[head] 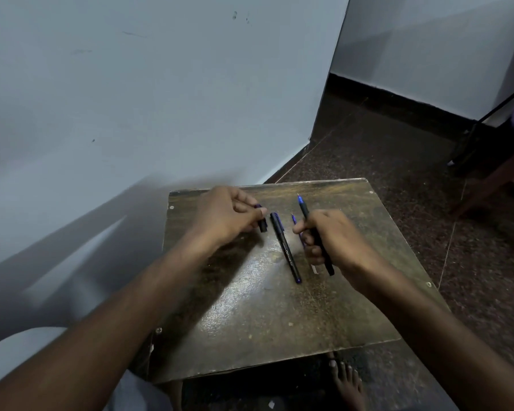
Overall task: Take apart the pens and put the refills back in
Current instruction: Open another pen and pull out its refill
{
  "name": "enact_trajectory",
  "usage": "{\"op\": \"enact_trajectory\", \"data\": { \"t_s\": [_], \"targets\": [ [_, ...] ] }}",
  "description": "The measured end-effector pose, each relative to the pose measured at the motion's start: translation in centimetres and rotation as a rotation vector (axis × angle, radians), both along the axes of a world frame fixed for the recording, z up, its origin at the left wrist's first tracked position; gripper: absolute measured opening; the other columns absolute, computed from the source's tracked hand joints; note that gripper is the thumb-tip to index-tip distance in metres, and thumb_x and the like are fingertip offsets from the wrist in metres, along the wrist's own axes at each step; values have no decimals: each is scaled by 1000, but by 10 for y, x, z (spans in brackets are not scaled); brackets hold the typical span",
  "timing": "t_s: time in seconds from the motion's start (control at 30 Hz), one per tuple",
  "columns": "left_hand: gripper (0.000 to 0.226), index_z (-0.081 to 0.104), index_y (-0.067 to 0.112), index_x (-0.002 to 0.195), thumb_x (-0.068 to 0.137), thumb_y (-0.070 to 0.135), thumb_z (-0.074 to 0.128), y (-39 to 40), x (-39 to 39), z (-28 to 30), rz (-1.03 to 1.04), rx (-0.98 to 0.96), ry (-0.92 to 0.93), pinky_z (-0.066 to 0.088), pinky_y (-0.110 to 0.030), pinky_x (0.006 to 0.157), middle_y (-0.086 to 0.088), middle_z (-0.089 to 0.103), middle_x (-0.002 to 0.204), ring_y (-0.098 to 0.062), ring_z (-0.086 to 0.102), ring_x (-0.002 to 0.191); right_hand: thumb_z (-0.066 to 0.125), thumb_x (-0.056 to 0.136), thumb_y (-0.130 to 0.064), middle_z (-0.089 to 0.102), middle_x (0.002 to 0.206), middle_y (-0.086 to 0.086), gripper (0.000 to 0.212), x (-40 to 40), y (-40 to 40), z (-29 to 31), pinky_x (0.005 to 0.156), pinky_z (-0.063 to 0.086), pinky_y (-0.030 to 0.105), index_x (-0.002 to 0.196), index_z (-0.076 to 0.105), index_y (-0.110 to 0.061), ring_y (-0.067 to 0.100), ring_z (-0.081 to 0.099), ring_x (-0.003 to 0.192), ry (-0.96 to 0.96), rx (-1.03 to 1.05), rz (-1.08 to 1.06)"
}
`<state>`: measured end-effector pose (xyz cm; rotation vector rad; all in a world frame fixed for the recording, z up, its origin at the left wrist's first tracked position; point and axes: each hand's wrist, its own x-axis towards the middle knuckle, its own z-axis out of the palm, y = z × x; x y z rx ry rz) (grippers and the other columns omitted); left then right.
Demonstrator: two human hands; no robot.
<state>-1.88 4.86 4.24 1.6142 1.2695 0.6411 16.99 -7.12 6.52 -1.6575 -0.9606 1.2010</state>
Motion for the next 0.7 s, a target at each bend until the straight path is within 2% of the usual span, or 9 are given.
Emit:
{"op": "enact_trajectory", "data": {
  "t_s": [0.13, 0.27, 0.33, 0.43, 0.5, 0.57, 0.63, 0.67, 0.7],
  "targets": [
    [17, 80, 26, 86, 83, 30, 96, -5, 11, -3, -29, 123, 158, 67, -27, 72, 6, 83, 74, -8, 81, 71, 53, 91, -20, 54, 62, -8, 22, 1, -3, -1, 49, 39, 24, 94, 73, -13, 8, 49, 50, -53, 7, 39],
    [17, 81, 21, 90, 85, 31, 94, -4, 15, -4, -27, 125, 201, 68, -29, 70, 5, 80, 77, -12, 81, 77, 50, 99, -8, 56, 62, -6, 23, -4, -4, 0, 48, 42, 21, 95, 72, -11, 6, 53, 49, -25, -27, 38],
    [19, 83, 19, 94, 87, 34, 92, -4, 16, -5, -40, 161, 235, 64, -24, 63, 7, 80, 79, -9, 79, 76, 47, 101, -4, 57, 63, -3, 26, -6, -3, 2, 49, 43, 22, 97, 72, -8, 7, 55, 50, 14, -60, 27],
    [17, 84, 23, 102, 96, 39, 83, -7, 16, 1, -38, 267, 262, 46, -7, 61, 12, 79, 87, 5, 70, 75, 44, 104, 2, 61, 70, 0, 28, -6, -1, 3, 55, 48, 23, 106, 71, -4, 10, 60, 59, 78, -75, 10],
    [20, 84, 29, 115, 103, 41, 72, -11, 17, 8, -53, 302, 208, 40, -4, 68, 15, 81, 102, 14, 65, 82, 47, 107, 4, 64, 76, 4, 25, -4, 0, 2, 62, 53, 26, 114, 70, -1, 13, 65, 68, 158, -50, -8],
    [26, 80, 37, 127, 106, 44, 66, -18, 18, 15, -125, 207, 59, 46, -11, 81, 20, 80, 116, 13, 68, 97, 51, 109, 3, 68, 79, 6, 21, -5, 1, 2, 67, 59, 26, 118, 69, 0, 16, 72, 72, 264, -14, -9],
    [27, 78, 30, 131, 110, 37, 63, -27, 21, 17, -203, -3, -175, 55, -24, 98, 14, 84, 120, 0, 77, 108, 54, 110, 1, 72, 80, 7, 17, -8, 1, 3, 68, 64, 24, 116, 70, -2, 16, 76, 72, 359, 24, 29],
    [27, 78, 24, 130, 111, 32, 62, -31, 23, 17, -212, -85, -270, 58, -28, 101, 9, 85, 118, -6, 79, 109, 55, 110, -1, 74, 82, 8, 16, -10, 0, 3, 69, 65, 24, 115, 71, -3, 16, 77, 73, 381, 37, 57],
    [27, 78, 19, 130, 112, 28, 61, -33, 24, 16, -201, -139, -344, 60, -28, 97, 5, 86, 116, -10, 80, 106, 56, 110, -3, 77, 84, 9, 16, -12, -1, 4, 70, 66, 24, 116, 72, -3, 16, 78, 74, 383, 43, 84]
  ]
}}
